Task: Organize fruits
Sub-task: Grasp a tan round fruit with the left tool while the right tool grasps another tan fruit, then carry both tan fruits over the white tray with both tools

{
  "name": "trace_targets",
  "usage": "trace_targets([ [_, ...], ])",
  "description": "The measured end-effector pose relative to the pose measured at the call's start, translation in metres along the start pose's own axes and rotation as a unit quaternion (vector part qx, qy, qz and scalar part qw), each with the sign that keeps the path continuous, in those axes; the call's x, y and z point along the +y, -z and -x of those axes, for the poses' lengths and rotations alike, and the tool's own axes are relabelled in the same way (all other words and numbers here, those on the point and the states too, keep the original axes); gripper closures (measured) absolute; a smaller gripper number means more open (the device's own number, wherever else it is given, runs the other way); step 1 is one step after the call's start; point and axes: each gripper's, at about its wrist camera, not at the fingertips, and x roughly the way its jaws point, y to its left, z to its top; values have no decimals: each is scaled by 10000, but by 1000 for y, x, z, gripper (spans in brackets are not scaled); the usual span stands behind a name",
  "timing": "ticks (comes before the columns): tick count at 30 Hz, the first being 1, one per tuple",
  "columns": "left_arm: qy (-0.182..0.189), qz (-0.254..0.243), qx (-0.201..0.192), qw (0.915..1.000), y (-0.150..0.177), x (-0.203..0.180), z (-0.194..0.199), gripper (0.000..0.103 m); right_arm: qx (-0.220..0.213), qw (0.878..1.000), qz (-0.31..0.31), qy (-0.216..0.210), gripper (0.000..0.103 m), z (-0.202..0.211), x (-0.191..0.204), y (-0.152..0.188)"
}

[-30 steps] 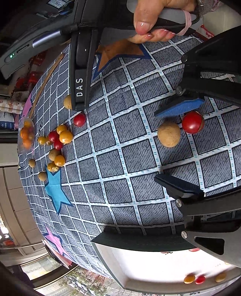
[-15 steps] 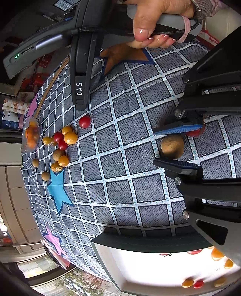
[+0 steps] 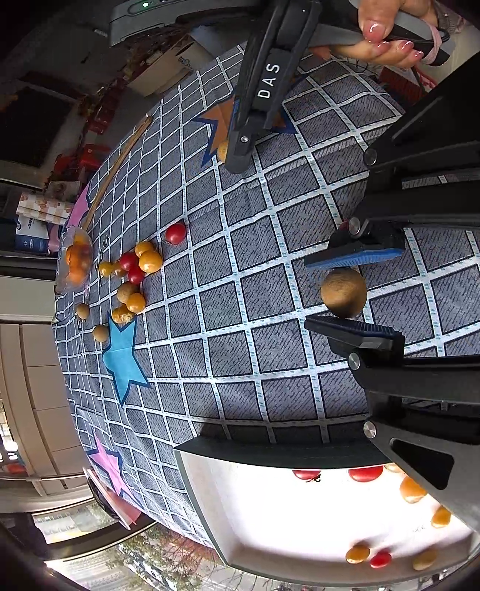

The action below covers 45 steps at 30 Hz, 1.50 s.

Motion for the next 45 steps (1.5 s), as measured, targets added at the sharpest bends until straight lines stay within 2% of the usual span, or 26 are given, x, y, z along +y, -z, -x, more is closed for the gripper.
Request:
trace_targets([
  [8,-82,-16,-148,9999,7,7,18,75,57,9999,118,-110,74,13,18,17],
  [20,-63,260,-417,9988,18,40,42,75,41,9987,486,-129,74,26,63,20],
  [30,-117,644,-600,9960,27,87,58,75,102,9959,864,-249,74,24,114,19],
  [45,-528,1176,-759,9887,35,171,75,75,202,9889,1384,-504,74,12,188,9],
])
